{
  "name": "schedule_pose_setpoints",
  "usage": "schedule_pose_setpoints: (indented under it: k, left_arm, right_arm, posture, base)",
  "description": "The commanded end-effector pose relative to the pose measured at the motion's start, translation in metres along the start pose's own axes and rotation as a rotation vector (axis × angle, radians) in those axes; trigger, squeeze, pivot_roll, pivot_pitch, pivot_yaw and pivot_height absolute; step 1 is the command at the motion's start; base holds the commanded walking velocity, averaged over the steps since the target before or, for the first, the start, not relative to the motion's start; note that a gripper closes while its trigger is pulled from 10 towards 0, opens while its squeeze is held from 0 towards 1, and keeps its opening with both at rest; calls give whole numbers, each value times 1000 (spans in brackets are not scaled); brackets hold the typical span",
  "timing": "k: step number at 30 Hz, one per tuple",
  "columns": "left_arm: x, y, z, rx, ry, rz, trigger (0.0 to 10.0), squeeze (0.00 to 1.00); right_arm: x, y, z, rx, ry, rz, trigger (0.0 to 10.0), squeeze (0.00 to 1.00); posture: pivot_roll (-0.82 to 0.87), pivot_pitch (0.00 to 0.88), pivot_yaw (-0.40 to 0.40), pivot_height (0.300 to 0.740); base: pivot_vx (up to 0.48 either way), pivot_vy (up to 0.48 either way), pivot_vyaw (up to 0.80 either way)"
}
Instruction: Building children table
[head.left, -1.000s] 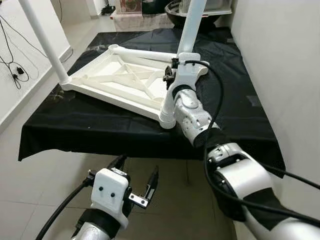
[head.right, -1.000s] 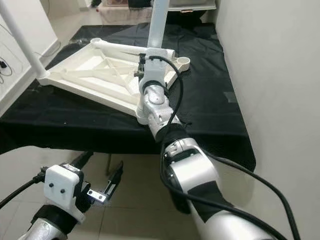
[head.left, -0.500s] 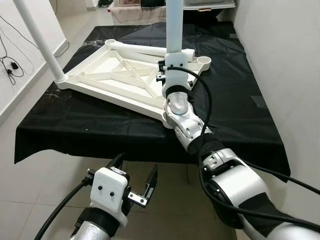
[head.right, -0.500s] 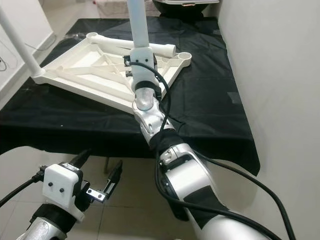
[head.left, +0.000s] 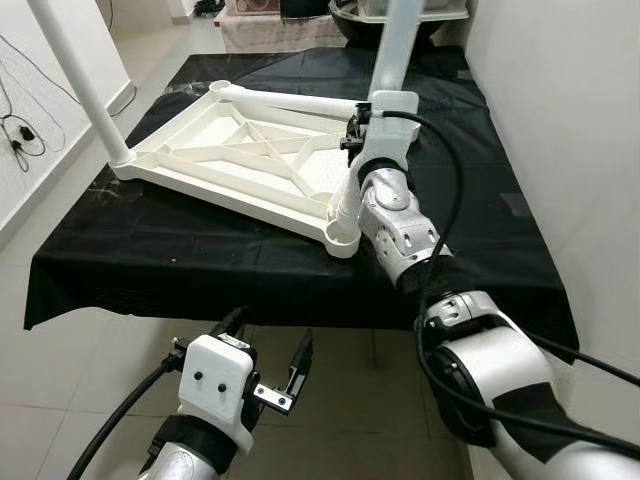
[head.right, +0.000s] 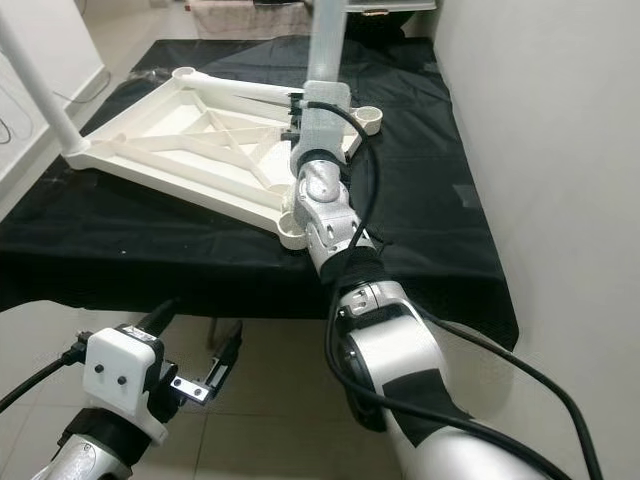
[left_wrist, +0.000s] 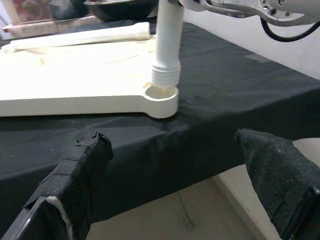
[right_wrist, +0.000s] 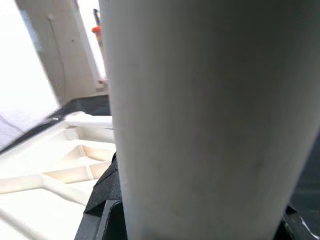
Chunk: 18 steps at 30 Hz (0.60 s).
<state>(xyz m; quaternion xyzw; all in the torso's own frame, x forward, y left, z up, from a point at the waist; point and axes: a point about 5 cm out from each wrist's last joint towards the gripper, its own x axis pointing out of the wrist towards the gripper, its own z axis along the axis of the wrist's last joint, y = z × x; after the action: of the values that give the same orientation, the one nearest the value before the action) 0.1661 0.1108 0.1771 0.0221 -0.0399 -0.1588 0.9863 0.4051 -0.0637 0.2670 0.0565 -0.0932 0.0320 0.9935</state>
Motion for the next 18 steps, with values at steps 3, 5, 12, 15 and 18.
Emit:
schedule_pose_setpoints:
  k: [3,5,12,15,18]
  left_arm:
    - [-2,0,-4,10,20,-8,10000,0]
    - [-2,0,-4,10,21,-5,10000,0]
    - [-2,0,-5,7,23,-4,10000,0]
    - [-2,0,-5,7,22,-5,10000,0]
    - [-2,1,-5,8,23,0,10000,0]
  right_arm:
    - [-13,6,-45,34,206,56,10000,0]
    - [-16,9,-48,51,219,76,10000,0]
    - [-22,22,-51,91,244,156,10000,0]
    - [-25,25,-55,73,267,187,10000,0]
    - [-25,21,-59,48,282,173,10000,0]
  posture:
    - [71,174,28,740]
    - [71,174,28,740]
    - [67,178,29,740]
    - [66,178,27,740]
    - [69,178,23,740]
  base:
    - [0,0,0]
    - [0,0,0]
    - [0,0,0]
    - [0,0,0]
    - [0,0,0]
